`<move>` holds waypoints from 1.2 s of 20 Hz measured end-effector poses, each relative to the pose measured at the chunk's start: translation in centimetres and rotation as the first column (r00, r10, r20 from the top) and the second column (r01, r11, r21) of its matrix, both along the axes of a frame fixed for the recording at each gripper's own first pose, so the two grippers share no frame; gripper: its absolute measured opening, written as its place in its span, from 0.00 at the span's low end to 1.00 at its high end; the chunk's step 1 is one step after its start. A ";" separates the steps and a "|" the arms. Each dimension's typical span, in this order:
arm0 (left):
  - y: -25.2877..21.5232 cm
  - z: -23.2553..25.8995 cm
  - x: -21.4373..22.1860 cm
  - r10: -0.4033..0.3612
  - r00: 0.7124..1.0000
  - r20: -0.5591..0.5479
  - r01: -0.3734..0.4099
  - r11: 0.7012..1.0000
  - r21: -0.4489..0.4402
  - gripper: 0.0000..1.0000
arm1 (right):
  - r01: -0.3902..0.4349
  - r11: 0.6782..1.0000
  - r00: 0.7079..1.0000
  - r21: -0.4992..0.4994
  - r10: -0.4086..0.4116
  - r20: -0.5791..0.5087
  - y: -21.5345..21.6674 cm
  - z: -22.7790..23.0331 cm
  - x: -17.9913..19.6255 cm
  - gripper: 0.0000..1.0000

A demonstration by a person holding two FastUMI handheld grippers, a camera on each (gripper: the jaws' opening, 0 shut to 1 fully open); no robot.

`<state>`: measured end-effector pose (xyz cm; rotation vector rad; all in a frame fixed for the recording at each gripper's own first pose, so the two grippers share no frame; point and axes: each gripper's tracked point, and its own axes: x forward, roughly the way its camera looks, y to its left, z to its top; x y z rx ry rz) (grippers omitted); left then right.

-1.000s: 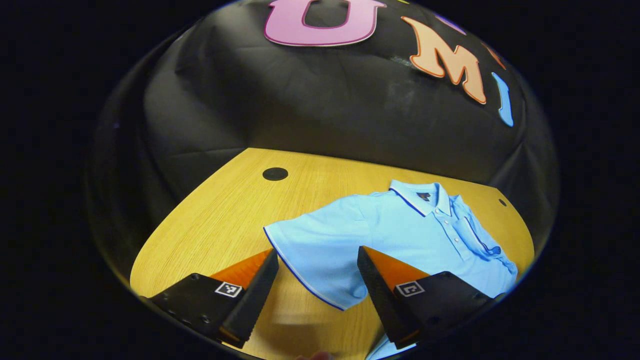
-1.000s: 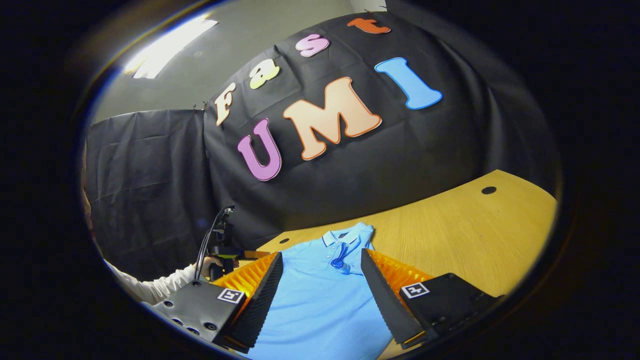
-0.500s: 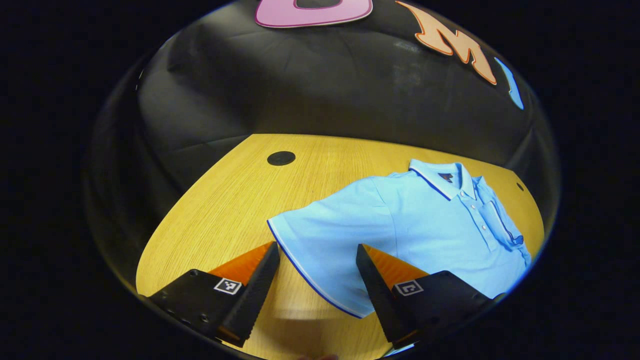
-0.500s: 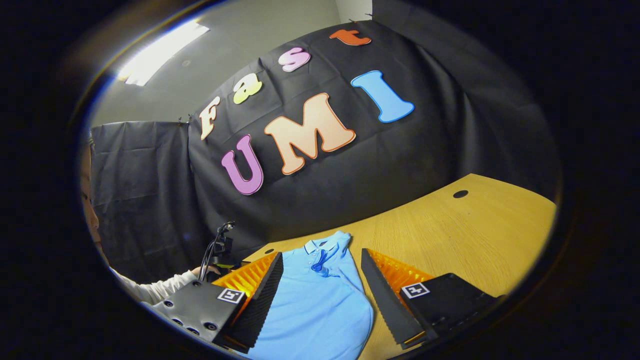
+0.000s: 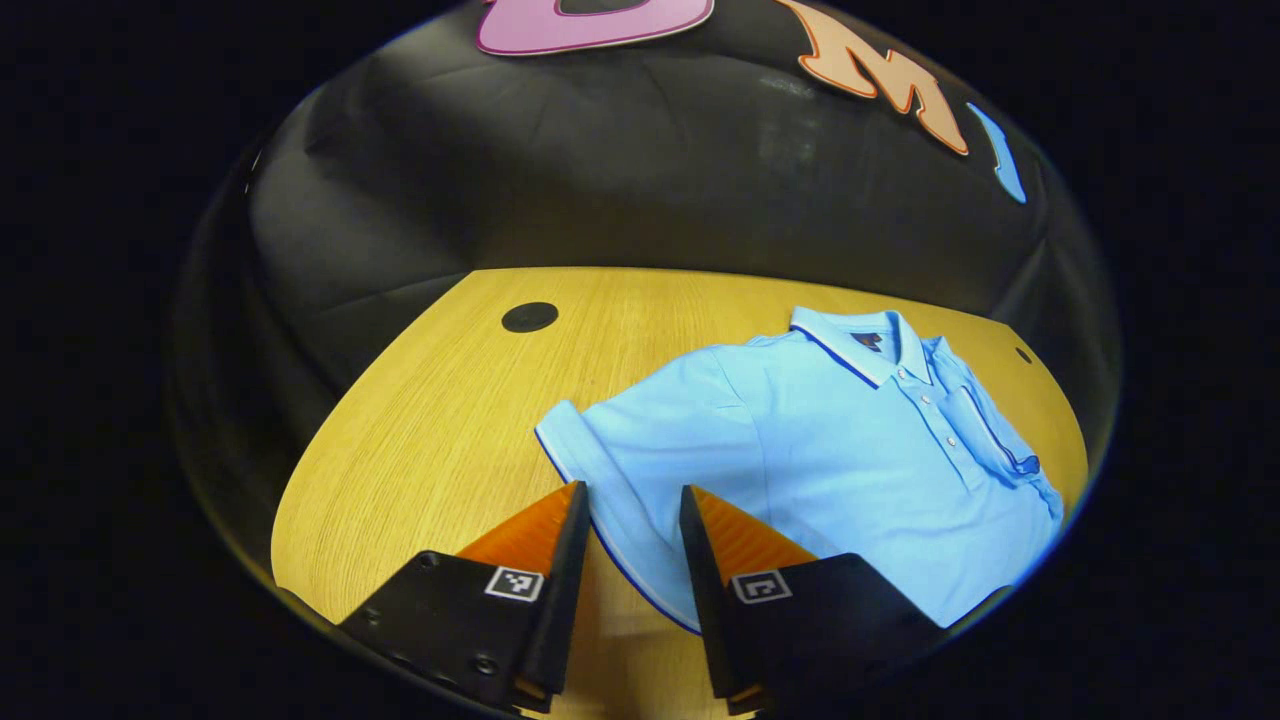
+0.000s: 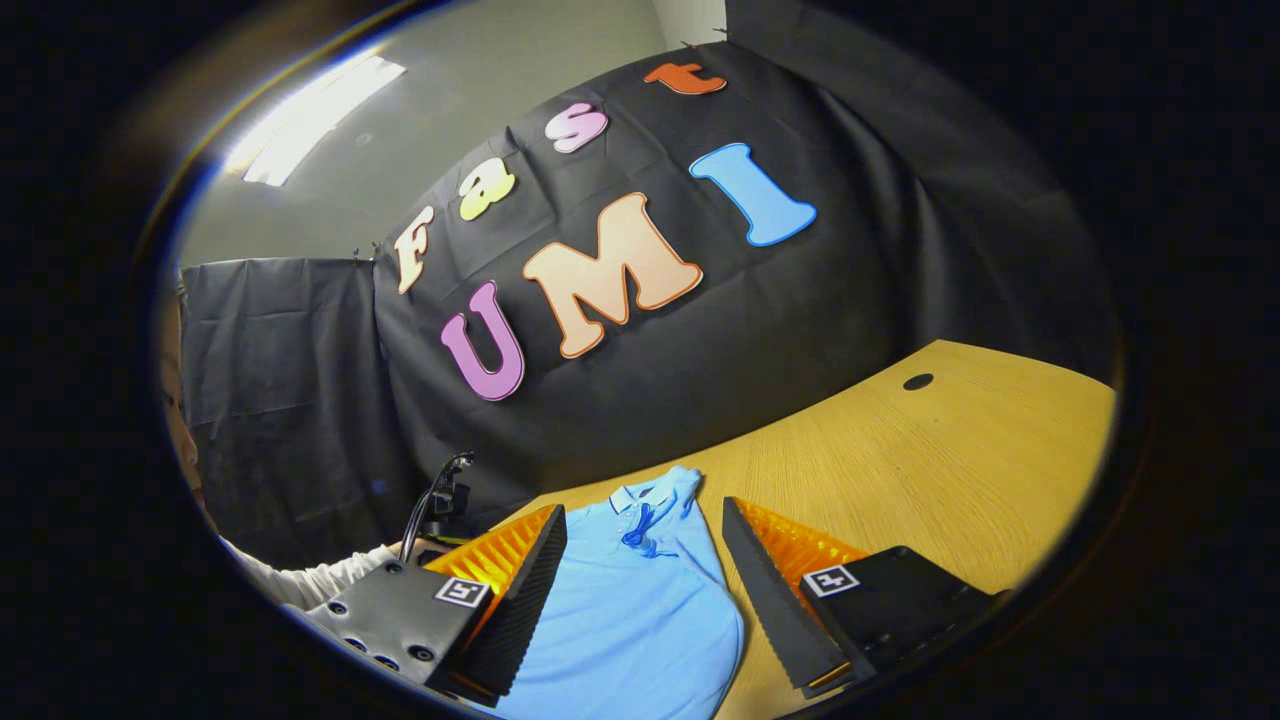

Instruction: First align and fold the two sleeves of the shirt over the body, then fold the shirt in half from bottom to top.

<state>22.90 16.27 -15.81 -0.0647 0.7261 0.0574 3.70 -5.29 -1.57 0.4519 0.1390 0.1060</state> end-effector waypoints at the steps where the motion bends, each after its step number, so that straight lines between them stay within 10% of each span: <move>1: 0.1 0.1 0.2 0.010 1.000 0.007 -0.010 1.000 -0.005 0.41 | -0.005 1.000 1.000 -0.001 0.005 0.004 0.1 0.2 0.0 0.97; 3: -0.4 0.2 0.2 0.008 1.000 0.019 -0.008 1.000 -0.022 0.15 | -0.004 1.000 1.000 -0.017 0.004 -0.001 0.0 -0.3 0.0 0.97; 7: -0.7 0.4 0.5 0.001 1.000 0.031 0.000 0.999 -0.034 0.01 | -0.015 0.999 1.000 -0.047 0.014 -0.026 0.4 -1.3 -0.2 0.97; 15: -8.0 6.0 2.8 -0.106 0.985 0.135 0.121 0.987 -0.107 0.00 | -0.053 0.997 0.996 -0.060 0.049 -0.068 1.7 -3.2 0.2 0.97; 24: -23.0 7.2 3.0 -0.437 0.892 0.119 0.436 0.899 0.037 0.00 | -0.071 0.995 0.993 -0.075 0.063 -0.102 2.6 -4.7 0.2 0.97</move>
